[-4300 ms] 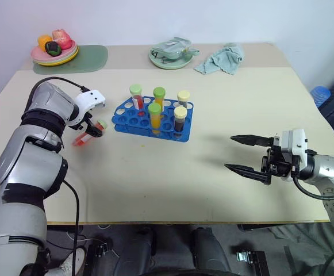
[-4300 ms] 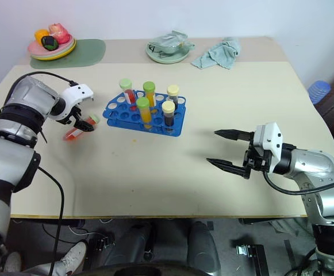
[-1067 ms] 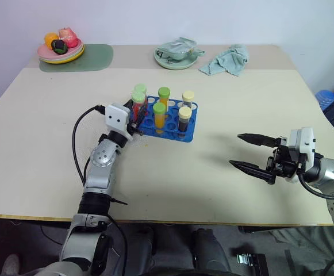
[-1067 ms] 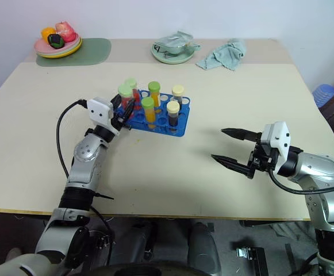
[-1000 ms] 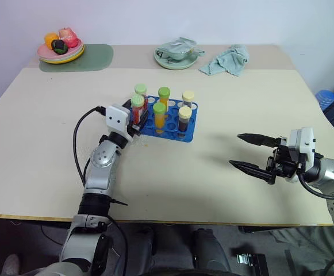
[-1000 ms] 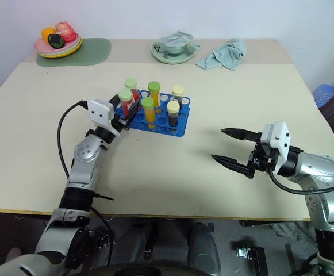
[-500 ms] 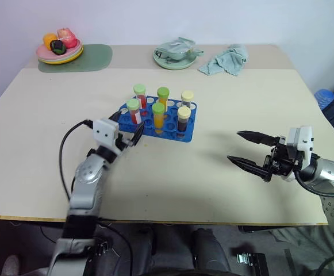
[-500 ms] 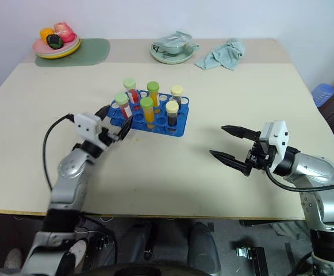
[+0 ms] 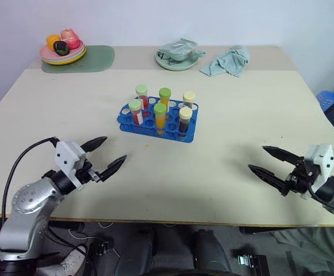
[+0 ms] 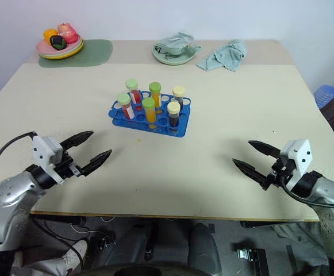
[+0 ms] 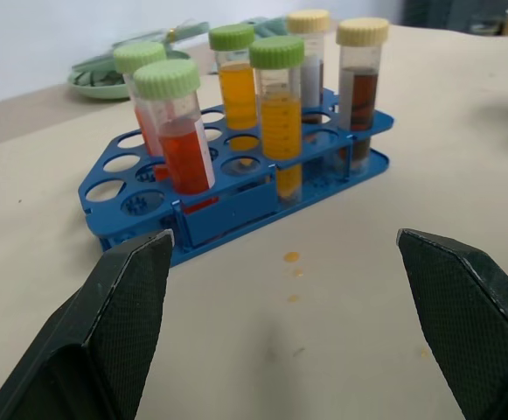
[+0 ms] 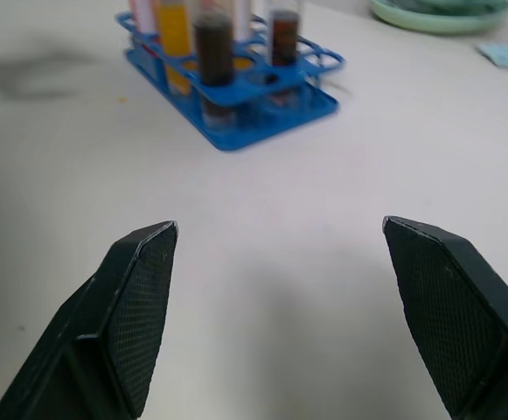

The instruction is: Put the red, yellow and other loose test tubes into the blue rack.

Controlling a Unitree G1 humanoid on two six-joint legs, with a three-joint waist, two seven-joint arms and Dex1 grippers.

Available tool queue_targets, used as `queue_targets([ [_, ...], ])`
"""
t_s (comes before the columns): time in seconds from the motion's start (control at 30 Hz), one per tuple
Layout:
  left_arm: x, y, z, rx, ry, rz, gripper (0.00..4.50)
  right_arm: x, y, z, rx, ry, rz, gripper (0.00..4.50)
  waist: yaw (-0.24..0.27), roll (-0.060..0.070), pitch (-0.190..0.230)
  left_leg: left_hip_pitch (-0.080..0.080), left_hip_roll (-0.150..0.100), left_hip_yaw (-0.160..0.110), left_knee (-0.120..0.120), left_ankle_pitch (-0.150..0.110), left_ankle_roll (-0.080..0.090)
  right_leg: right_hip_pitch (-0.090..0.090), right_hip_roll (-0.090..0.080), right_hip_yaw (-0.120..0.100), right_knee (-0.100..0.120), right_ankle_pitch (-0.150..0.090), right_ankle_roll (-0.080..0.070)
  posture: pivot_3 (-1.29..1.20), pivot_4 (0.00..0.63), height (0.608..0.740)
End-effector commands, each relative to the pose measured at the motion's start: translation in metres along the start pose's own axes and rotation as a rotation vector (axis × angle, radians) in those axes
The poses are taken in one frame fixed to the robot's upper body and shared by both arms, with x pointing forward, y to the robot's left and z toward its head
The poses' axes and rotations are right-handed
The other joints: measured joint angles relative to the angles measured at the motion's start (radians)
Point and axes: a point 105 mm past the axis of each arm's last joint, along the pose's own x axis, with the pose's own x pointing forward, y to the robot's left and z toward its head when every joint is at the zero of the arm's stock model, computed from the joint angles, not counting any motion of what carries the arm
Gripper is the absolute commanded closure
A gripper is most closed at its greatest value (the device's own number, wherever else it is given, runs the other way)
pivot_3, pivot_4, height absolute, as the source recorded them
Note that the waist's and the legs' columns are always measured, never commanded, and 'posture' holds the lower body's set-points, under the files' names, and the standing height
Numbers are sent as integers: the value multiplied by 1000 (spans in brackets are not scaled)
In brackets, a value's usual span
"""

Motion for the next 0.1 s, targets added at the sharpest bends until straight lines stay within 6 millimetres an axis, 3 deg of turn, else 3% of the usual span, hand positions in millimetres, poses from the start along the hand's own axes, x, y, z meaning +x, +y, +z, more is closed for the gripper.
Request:
queue_targets([
  [0.03,2,-2,15,18,-40,-41,310,-6,-4,11,-41,-24,-29,667,0,0,0,0,0,0,0,0,0,0,0,0,0,0,0,0,150,740],
  [0.1,5,-4,16,18,-40,-55,310,-8,-6,9,-40,-20,-32,667,-1,0,0,0,0,0,0,0,0,0,0,0,0,0,0,0,150,740],
])
